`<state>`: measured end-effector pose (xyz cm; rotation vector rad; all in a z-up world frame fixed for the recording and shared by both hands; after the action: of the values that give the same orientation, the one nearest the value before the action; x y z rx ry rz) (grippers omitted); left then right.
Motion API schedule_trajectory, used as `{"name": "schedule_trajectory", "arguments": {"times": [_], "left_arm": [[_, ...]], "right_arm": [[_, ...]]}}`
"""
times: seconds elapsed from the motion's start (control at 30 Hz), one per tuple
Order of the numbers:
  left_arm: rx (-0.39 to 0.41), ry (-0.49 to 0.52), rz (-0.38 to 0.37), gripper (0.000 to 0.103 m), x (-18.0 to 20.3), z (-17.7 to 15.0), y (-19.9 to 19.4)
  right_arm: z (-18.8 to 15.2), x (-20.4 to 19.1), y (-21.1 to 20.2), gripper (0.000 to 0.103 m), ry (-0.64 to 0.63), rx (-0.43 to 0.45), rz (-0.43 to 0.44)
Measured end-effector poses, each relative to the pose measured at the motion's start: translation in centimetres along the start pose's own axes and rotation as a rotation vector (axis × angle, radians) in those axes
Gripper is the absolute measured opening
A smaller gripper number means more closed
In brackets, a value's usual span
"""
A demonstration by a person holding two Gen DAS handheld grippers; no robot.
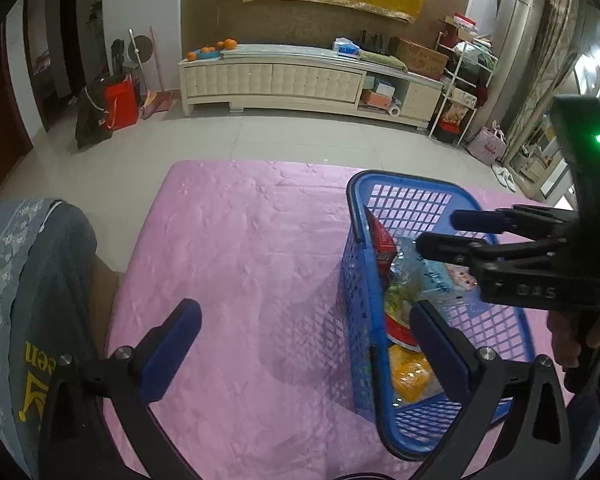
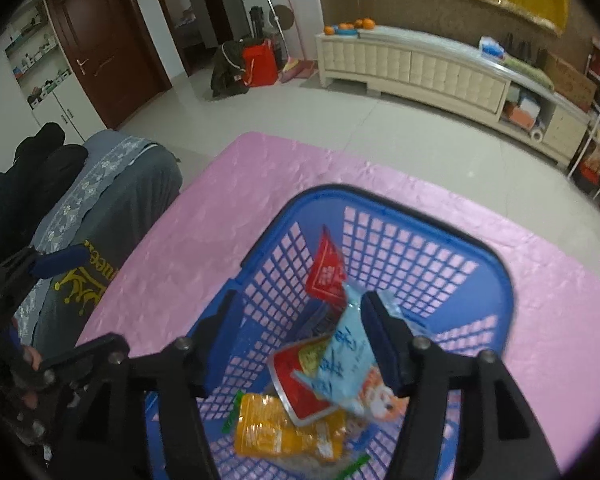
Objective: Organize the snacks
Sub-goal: 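Lower the red spicy pack into the basket and open the right tool, then move the right tool to the orange wafer stick and grasp it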
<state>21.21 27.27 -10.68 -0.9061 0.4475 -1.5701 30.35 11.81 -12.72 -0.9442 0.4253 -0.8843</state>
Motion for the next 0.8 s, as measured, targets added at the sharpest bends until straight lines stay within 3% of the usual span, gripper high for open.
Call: {"name": "schedule_trajectory", "arguments": {"times": [0.43, 0.8], "left_arm": [[0.079, 0.057, -0.01, 0.103, 6.6, -0.1, -6.1], [0.068, 0.146, -0.024, 0.103, 12.7, -0.1, -5.7]], "right_arm": [[-2.8, 2.6, -9.5, 0.074, 0.007, 0.073, -0.058], [-5.7, 5.7, -13.4, 0.086, 0.016, 0.128, -0.118]]}}
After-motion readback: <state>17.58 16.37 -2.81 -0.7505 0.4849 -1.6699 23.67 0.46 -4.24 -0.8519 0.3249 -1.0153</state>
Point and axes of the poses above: each gripper's, at about its wrist camera, not at the fingertips, and y roughly the way its jaws point, x to its right, z to its top, the point moved 3 cm from there along y, roughly the way its jaws point, and after that the axes turned 12 degrees about -z, right-handed, at the moved point
